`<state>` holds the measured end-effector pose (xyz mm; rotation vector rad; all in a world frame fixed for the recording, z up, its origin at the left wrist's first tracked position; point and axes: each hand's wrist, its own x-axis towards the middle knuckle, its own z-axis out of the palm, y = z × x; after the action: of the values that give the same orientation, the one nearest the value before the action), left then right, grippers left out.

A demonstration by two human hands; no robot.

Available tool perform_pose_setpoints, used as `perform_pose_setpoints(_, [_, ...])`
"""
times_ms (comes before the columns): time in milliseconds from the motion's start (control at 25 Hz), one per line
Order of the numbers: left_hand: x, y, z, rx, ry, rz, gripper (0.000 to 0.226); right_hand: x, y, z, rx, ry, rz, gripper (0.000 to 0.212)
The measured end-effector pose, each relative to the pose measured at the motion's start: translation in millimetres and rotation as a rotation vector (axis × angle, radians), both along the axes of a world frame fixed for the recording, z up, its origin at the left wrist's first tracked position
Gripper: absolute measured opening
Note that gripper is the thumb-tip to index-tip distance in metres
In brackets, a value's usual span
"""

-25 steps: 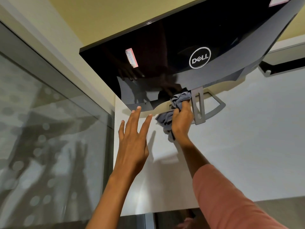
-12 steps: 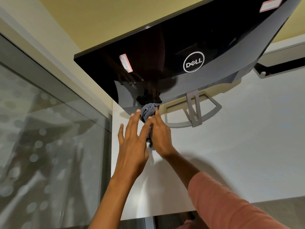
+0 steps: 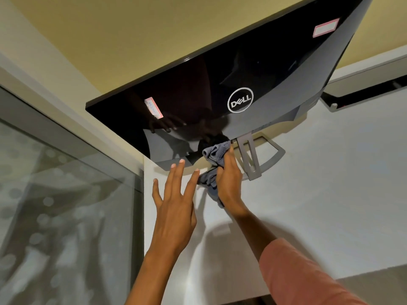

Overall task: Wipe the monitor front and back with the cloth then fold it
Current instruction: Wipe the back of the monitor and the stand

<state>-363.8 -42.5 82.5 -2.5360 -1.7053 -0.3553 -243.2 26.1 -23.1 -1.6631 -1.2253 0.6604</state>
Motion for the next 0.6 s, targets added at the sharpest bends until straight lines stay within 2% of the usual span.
perform_pose_setpoints(240, [22.4,17.9,20.2,0.061,-0.031,-0.110,0.074,23.7,-35.4,23.1,0.090,0.207,-0.107,0.064])
perform_pose_setpoints(440, [46.2,37.1,50.4,0.207,-0.150,-0.216,0.071,51.9,-65.4,51.2,0.181,0.242,-0.264,0.055])
perform_pose_setpoints(600, [69.1,49.2,84.3,0.321,-0.203,-0.255,0.066,70.0,-48.7,85.5,0.336,0.229,-0.371,0.056])
